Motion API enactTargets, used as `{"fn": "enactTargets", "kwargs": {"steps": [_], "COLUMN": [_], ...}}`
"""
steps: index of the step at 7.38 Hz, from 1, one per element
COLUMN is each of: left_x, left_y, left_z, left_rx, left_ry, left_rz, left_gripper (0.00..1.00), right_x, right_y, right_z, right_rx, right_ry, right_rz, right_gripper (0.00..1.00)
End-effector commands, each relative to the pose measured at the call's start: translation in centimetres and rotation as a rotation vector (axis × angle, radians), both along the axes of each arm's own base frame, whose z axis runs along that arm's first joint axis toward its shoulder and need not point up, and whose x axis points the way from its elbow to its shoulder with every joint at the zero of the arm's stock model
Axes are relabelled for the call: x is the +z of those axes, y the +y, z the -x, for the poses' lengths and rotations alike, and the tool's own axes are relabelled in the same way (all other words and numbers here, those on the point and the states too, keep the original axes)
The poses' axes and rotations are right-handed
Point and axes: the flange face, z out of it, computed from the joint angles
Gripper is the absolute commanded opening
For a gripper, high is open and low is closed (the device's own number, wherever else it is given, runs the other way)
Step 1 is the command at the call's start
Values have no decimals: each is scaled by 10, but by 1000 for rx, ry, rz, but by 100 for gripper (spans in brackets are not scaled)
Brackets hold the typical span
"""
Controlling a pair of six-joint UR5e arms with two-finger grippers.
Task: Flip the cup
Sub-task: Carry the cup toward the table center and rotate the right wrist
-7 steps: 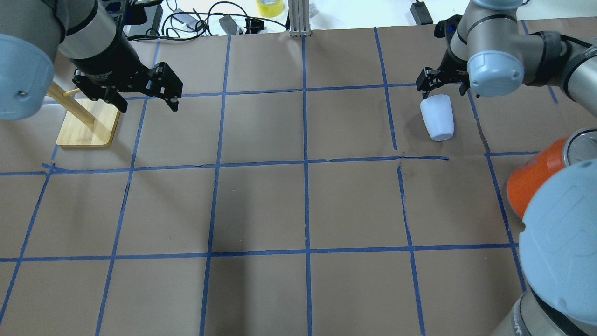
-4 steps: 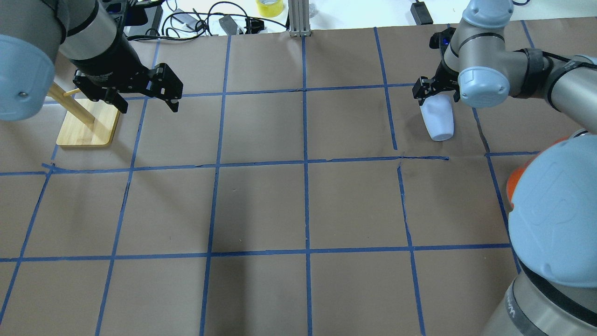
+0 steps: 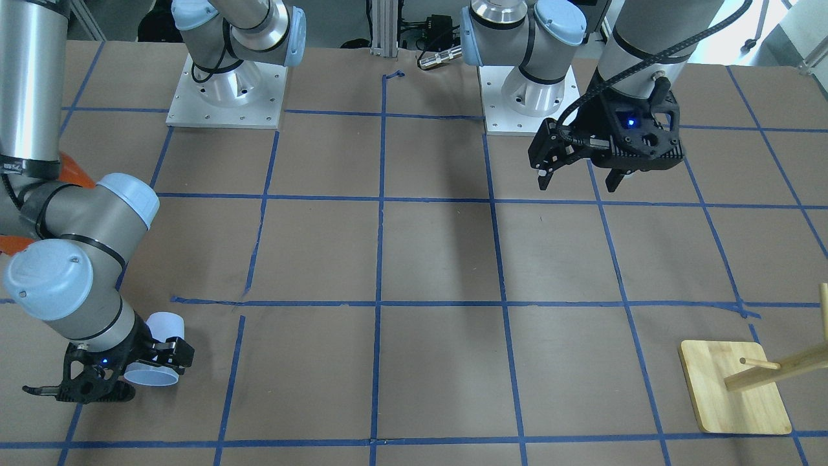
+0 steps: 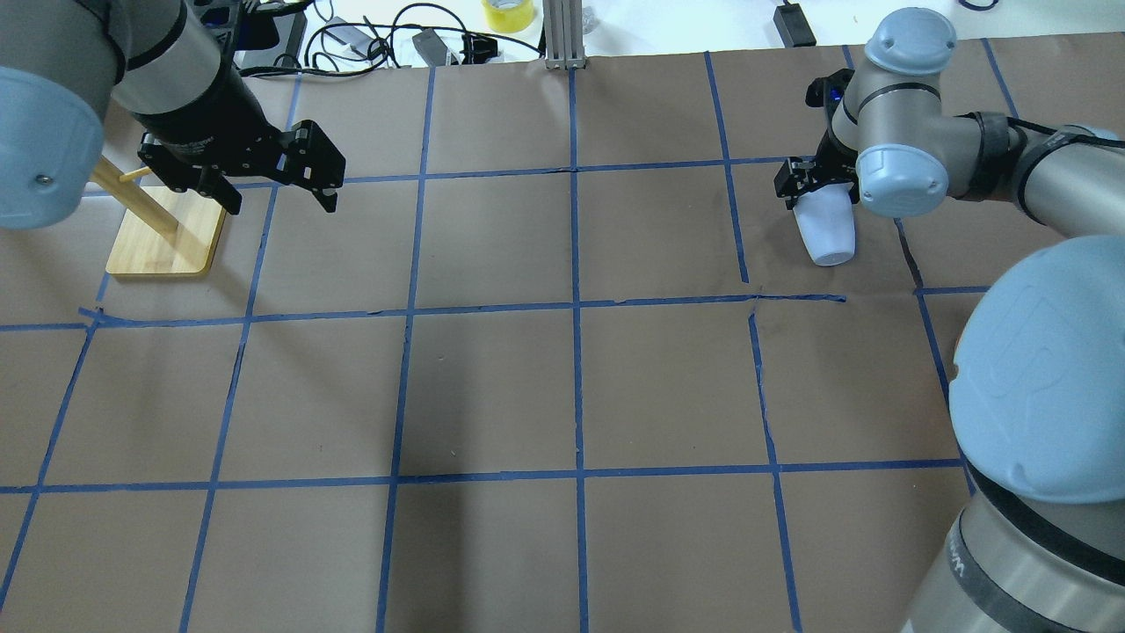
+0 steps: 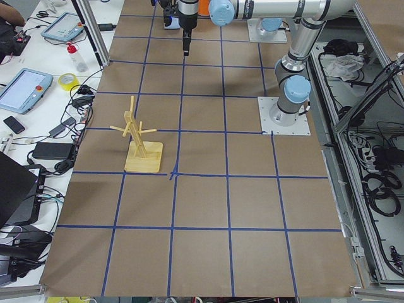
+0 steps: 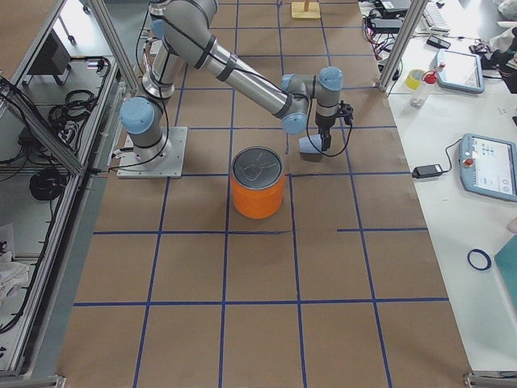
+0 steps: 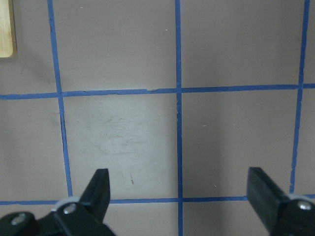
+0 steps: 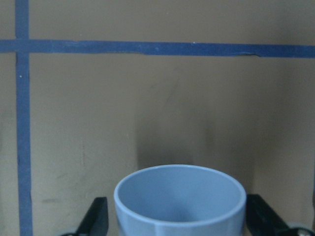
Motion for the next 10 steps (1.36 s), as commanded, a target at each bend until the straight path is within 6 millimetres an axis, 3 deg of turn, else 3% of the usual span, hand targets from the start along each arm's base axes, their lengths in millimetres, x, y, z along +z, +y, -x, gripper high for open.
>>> {"fn": "enactTargets", "kwargs": {"steps": [1, 2, 3, 4, 6, 8, 10], "left_x": [0, 0, 0, 0, 0, 2, 4], "left_y": [0, 0, 0, 0, 0, 0, -1], "left_z": [0, 0, 0, 0, -1, -1, -7], "left_rx": [0, 0, 0, 0, 2, 0, 5], "left_ry": [0, 0, 0, 0, 0, 0, -60], "left_rz": [0, 0, 0, 0, 0, 6, 7], "left_gripper": [100, 100, 100, 100, 100, 100, 100], "right_x": [-8, -9, -9, -8, 13, 72, 87], "right_y": [3, 5, 4, 4, 1, 12, 30], "right_z": [0, 0, 0, 0, -7, -57, -145], "right_rx": [0, 1, 0, -1, 14, 78, 224], "right_ry": [0, 1, 1, 3, 3, -116, -110], "right_rz": [-7, -10, -7, -6, 31, 107, 99], "right_gripper": [100, 99, 85, 59, 31, 28, 22]}}
